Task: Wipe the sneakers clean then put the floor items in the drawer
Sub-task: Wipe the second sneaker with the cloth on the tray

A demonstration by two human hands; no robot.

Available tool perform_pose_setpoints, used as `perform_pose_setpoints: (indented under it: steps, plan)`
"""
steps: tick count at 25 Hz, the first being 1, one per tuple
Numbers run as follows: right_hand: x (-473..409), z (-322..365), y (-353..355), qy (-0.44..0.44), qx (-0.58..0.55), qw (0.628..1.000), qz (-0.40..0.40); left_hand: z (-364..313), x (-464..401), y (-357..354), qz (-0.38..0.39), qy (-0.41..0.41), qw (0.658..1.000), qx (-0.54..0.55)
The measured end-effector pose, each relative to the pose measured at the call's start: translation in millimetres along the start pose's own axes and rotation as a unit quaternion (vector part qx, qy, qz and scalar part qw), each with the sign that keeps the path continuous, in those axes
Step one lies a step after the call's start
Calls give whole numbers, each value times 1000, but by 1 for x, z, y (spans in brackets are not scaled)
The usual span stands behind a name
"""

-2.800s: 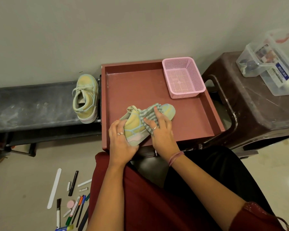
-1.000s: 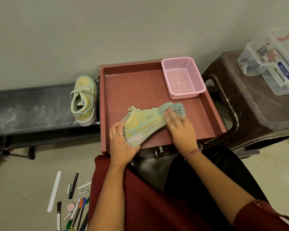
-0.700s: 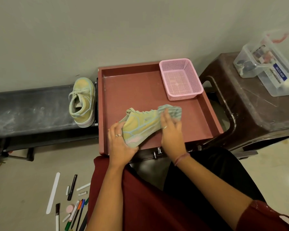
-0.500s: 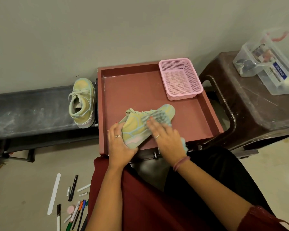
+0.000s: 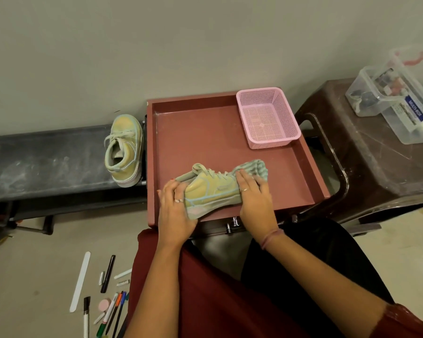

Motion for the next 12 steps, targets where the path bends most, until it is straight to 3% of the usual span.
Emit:
perform_pose_setpoints:
  steps: [3,5,7,9,12]
  plan:
    - [4,-21,4,44,6,999,7,0,2,-2,6,-5,1000,-1]
    - [-13,-47,4,-23,-30,999,31,-2,3,-1,3,-6,1000,7]
    - [-27,-54,5,-116,-140,983,2,-3,2,0,-5,-3,1000,10]
    - [-20,-39,0,-178,-164,970,-18,-4,2,2,-11,10,1000,22]
    - [28,3,-20,-109,-183,976,-44,-1,1,2,4,51,997,56]
Point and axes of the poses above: each hand's wrist, its own x-axis away from the middle knuckle, its own y-axis out of the back of the hand, z = x × y, the point moved 5 cm from there along -x, towards the middle knuckle, and after that the axes turned 11 degrees about -x, right-handed, at the moved point
